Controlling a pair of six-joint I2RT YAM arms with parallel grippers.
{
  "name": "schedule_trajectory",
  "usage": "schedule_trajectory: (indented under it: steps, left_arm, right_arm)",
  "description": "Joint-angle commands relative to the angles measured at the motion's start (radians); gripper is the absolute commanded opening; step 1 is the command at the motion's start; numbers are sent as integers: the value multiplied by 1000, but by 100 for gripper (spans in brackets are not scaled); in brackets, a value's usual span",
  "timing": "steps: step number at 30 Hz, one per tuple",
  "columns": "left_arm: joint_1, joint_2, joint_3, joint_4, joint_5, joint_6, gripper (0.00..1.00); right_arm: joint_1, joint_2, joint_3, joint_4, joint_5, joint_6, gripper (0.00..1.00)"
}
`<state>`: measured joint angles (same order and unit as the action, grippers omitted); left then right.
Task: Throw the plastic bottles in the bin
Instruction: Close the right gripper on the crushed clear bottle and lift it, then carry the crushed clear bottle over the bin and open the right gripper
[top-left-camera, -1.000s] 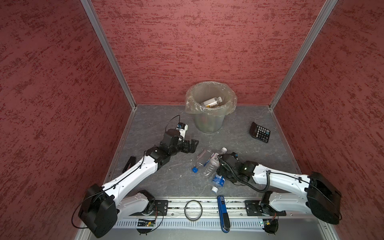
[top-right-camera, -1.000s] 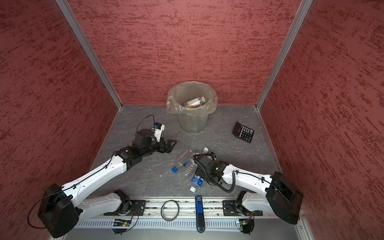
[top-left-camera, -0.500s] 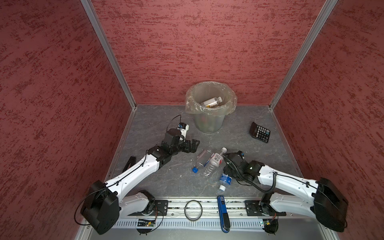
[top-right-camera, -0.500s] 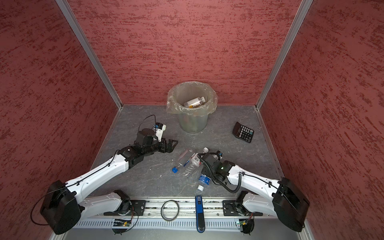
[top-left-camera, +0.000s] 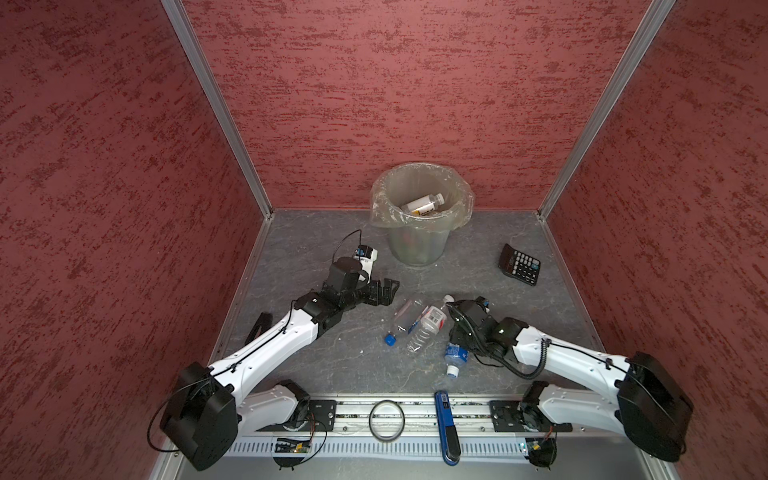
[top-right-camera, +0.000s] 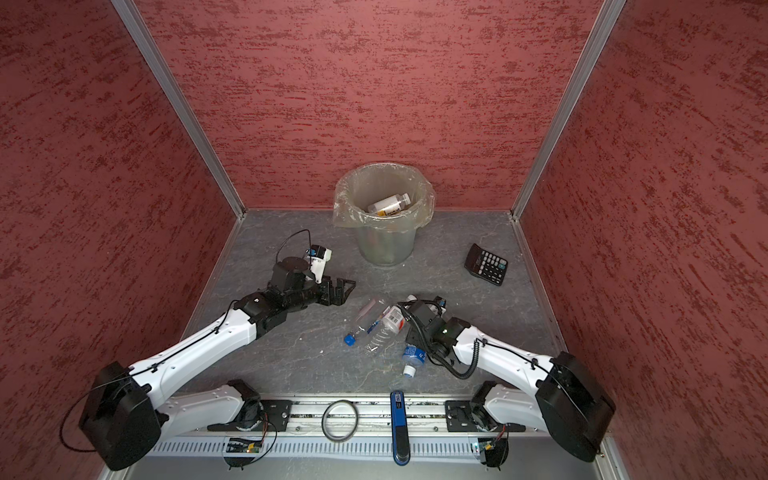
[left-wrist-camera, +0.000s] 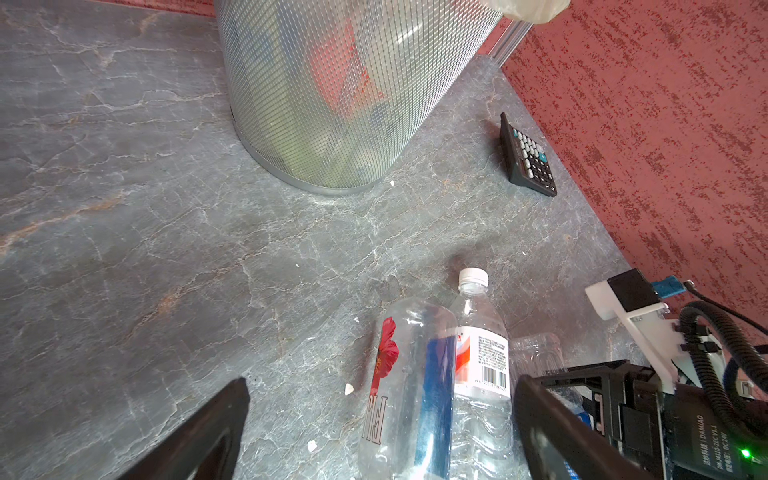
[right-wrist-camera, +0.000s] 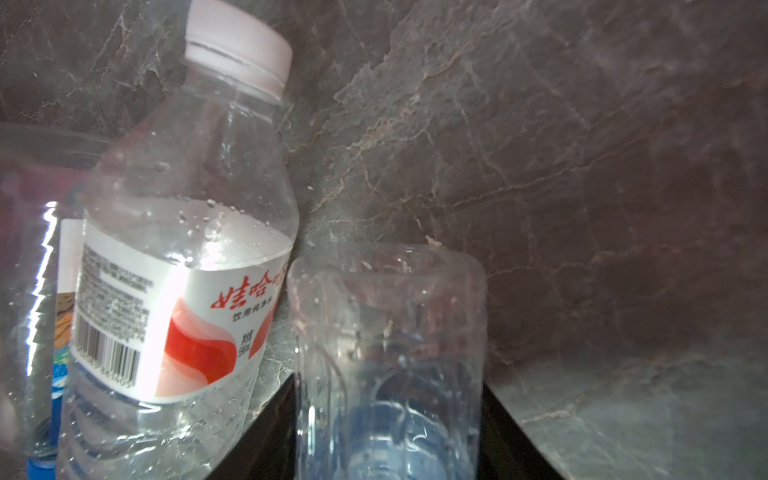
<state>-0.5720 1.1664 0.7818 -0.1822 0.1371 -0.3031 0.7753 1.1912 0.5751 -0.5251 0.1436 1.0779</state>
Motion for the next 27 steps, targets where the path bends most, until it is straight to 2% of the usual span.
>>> schedule_trajectory:
  steps: [1, 5, 8, 12, 15, 27]
  left_arm:
    - [5, -10, -5, 3, 6, -10, 100]
    - [5, -1, 4, -4, 15, -12, 100]
    - [6, -6, 14, -18, 13, -9, 100]
    - [6, -17, 16, -28, 3, -8, 100]
    - [9, -10, 26, -37, 4, -9, 99]
    - [4, 6, 54, -75, 22, -36, 99]
  right_arm:
    - [-14, 38, -1, -55, 41, -25, 62]
    - [-15, 82, -22, -14, 30, -33, 65]
    - [-14, 56, -23, -17, 41, -32, 60]
    - [-14, -38, 36, -107, 128, -48, 53]
    - [-15, -104, 122, -186, 204, -84, 52]
    - [-14, -265, 402, -178, 447, -414, 54]
